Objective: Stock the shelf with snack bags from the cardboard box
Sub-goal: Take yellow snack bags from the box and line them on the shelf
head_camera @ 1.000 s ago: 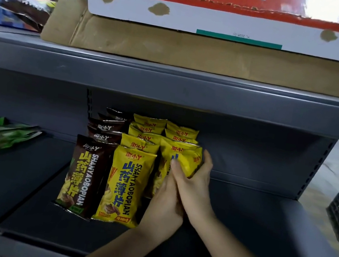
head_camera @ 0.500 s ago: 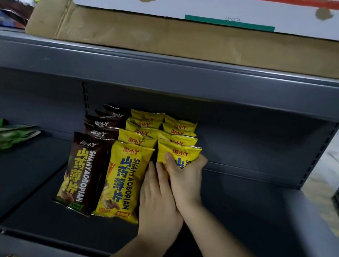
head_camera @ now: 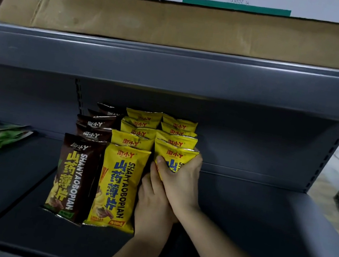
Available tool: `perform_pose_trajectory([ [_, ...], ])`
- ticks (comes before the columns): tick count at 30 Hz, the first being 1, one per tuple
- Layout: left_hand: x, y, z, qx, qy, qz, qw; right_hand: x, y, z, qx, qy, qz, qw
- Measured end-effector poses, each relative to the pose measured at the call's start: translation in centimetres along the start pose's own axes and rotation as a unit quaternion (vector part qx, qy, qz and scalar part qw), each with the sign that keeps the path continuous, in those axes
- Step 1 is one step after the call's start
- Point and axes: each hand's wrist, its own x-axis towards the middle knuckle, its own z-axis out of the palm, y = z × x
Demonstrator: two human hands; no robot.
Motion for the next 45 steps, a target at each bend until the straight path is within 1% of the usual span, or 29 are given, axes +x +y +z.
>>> perform_pose_trajectory([
  [5,0.1,-0.2,0.5,0.031,0.027,0.022,0.999,0.2,0.4,0.2,-0.043,0.022,-0.009,0.999],
  [7,-0.1,-0.2,0.2,0.019,0.017,0.025,0.999,0.3,0.5,0.1,-0.025,0.006,-0.008,1.000],
  [8,-0.2,-0.1,0.1,0.005,0.002,0.014,1.000,0.3,0.7,0.0,0.004,-0.013,-0.008,1.000],
  [10,-0.5,-0.3,0.0,-0.038,-0.026,-0.023,0.999,0.2,1.2,-0.9,0.044,-0.081,-0.001,0.996],
  [12,-0.7,-0.2,-0.2,-0.081,-0.042,-0.052,0.994,0.1,2.4,-1.7,0.035,-0.155,0.008,0.987],
  [13,-0.7,-0.1,-0.2,-0.100,-0.055,-0.063,0.991,0.0,2.9,-2.0,0.024,-0.175,0.018,0.984],
  [14,-0.8,0.0,-0.3,-0.115,-0.065,-0.074,0.989,-0.1,3.4,-2.1,0.007,-0.182,0.028,0.983],
  [16,-0.8,0.2,-0.6,-0.122,-0.057,-0.082,0.987,-0.2,3.8,-2.1,-0.024,-0.185,0.039,0.982],
  [19,-0.7,0.2,-0.5,-0.094,-0.059,-0.072,0.991,-0.6,3.3,-2.0,-0.032,-0.168,0.053,0.984],
  [21,-0.9,0.2,-1.2,-0.079,-0.073,-0.074,0.991,-0.9,3.0,-2.1,-0.029,-0.156,0.061,0.985],
  [23,-1.6,0.4,-2.7,-0.092,-0.117,-0.082,0.986,-1.2,2.4,-2.3,-0.026,-0.162,0.057,0.985],
  [24,-2.3,0.1,-3.2,-0.086,-0.144,-0.070,0.983,-1.2,2.4,-2.3,-0.025,-0.165,0.054,0.985],
  [25,-3.0,-0.3,-3.8,-0.087,-0.146,-0.041,0.985,-1.3,2.1,-2.4,-0.027,-0.168,0.051,0.984],
  [26,-3.7,-1.0,-4.4,-0.077,-0.126,0.010,0.989,-1.3,1.9,-2.7,-0.034,-0.172,0.050,0.983],
  [27,-4.2,-2.0,-5.3,-0.077,-0.091,0.064,0.991,-1.4,1.6,-3.0,-0.043,-0.175,0.050,0.982],
  [29,-4.7,-4.3,-6.6,-0.080,-0.030,0.159,0.984,-1.7,1.2,-3.9,-0.085,-0.168,0.049,0.981],
  [30,-4.5,-5.6,-7.3,-0.047,-0.010,0.202,0.978,-2.0,0.8,-4.6,-0.122,-0.156,0.031,0.980],
  [31,-4.1,-6.8,-8.1,-0.002,0.012,0.230,0.973,-2.3,0.3,-5.4,-0.165,-0.135,-0.012,0.977],
  [32,-3.6,-7.9,-9.1,0.044,0.019,0.238,0.970,-2.6,-0.2,-6.2,-0.210,-0.103,-0.080,0.969],
  [33,-3.0,-9.0,-9.5,0.096,0.019,0.244,0.965,-2.9,-0.8,-6.9,-0.256,-0.070,-0.168,0.950],
  [35,-1.8,-10.7,-10.1,0.191,-0.003,0.260,0.947,-3.2,-1.3,-7.4,-0.341,-0.050,-0.326,0.880],
  [36,-1.4,-11.2,-10.1,0.214,-0.015,0.266,0.940,-3.2,-1.1,-7.3,-0.380,-0.063,-0.378,0.842],
  [37,-1.0,-11.7,-9.8,0.224,-0.018,0.271,0.936,-3.4,-0.8,-7.0,-0.416,-0.086,-0.410,0.807],
  [38,-0.7,-11.9,-9.6,0.227,-0.019,0.273,0.934,-3.6,-0.3,-6.6,-0.443,-0.113,-0.424,0.782],
  [40,-0.2,-11.9,-9.1,0.233,-0.018,0.278,0.932,-3.9,0.7,-5.7,-0.470,-0.154,-0.434,0.753],
  [42,0.3,-11.8,-8.4,0.229,-0.011,0.289,0.930,-4.1,1.2,-5.1,-0.476,-0.168,-0.437,0.745],
  [45,0.9,-11.8,-7.9,0.228,-0.005,0.302,0.926,-3.6,1.3,-4.6,-0.470,-0.166,-0.438,0.748],
])
